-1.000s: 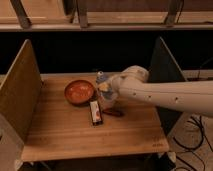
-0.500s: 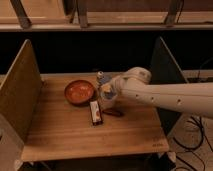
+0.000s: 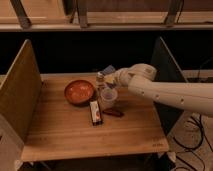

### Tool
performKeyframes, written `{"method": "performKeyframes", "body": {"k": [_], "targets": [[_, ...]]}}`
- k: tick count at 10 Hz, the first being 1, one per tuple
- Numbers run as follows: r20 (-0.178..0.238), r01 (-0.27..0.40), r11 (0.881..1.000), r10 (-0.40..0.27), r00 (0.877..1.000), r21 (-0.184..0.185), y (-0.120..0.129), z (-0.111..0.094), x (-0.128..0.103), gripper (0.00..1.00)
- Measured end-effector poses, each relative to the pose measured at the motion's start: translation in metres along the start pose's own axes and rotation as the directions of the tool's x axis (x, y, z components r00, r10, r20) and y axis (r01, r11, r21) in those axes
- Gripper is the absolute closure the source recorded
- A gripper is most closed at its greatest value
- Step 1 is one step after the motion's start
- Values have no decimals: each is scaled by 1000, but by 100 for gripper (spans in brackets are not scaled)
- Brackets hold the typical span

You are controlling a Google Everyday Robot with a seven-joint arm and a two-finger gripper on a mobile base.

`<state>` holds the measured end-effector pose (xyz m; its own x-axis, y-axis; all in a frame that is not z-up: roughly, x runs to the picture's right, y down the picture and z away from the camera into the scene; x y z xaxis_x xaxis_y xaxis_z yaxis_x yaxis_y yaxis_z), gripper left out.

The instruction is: Place the white sponge in the ceramic cup

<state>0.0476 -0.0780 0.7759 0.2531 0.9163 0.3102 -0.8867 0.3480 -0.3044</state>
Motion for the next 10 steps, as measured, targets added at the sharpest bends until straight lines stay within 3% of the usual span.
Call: {"method": "performKeyframes", "body": {"k": [2, 5, 10], "targets": [[24, -77, 997, 77, 997, -23, -6, 9, 14, 100], [20, -135, 988, 137, 990, -76, 14, 25, 40, 100], [18, -138, 982, 141, 990, -128, 38, 43, 60, 100]]}}
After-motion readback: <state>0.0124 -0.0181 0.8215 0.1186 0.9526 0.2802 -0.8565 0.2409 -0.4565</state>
